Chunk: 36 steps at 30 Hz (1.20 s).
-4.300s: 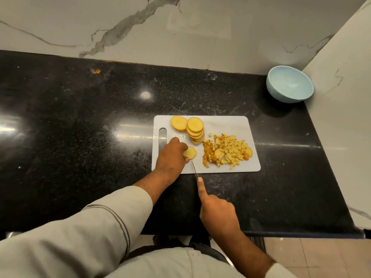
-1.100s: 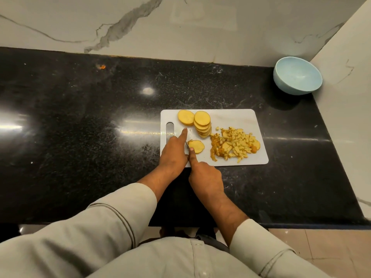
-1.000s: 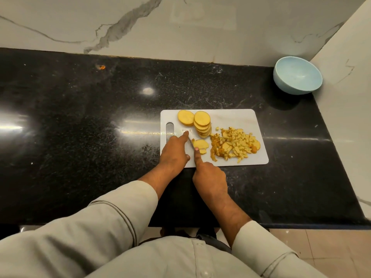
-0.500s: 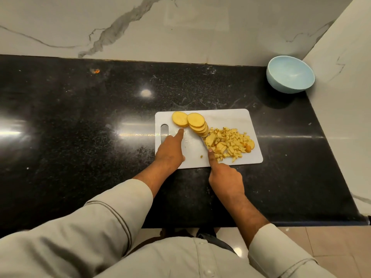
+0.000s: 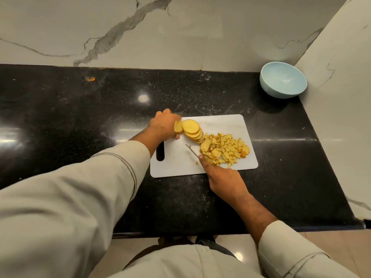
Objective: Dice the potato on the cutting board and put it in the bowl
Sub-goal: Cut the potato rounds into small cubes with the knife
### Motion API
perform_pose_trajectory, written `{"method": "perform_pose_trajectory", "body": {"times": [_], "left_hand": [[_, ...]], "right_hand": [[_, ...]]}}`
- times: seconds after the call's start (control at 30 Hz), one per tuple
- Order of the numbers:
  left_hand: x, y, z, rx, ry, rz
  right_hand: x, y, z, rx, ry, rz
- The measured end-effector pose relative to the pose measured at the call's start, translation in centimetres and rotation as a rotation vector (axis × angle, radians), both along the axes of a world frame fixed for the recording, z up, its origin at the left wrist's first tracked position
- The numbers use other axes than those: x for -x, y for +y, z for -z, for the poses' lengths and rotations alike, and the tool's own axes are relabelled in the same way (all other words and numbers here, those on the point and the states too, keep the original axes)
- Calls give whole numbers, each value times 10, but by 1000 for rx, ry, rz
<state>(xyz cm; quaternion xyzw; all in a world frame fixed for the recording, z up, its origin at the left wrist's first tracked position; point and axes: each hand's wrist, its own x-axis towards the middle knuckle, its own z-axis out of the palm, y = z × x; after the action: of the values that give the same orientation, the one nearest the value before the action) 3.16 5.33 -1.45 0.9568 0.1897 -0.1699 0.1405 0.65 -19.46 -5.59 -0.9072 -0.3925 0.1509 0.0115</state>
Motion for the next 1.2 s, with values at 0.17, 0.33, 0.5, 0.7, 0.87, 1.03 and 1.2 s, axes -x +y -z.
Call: {"method": "perform_pose_trajectory", "body": {"times": [0.17,0.33,0.5,0.7,0.87,1.03,1.2], "left_hand": [[9,1,6,78,-112,-72],[25,-2,13,128,-188,-173],[40,-5,8,231,-240,-309],[48,1,-4,359,-312,-432],[73,-29,2,244,-337,-270],[92,-69,19,2,-224,-163],[96,-53,22,193,-168,-97]], "right_hand": [[7,3,0,20,3,-15],[9,7,0,-8,17,44],[13,9,2,-39,7,98],[16,14,4,-57,17,113],[22,8,-5,-168,26,221],[42,0,-6,-168,33,286],[48,5,-8,-171,89,304]]}}
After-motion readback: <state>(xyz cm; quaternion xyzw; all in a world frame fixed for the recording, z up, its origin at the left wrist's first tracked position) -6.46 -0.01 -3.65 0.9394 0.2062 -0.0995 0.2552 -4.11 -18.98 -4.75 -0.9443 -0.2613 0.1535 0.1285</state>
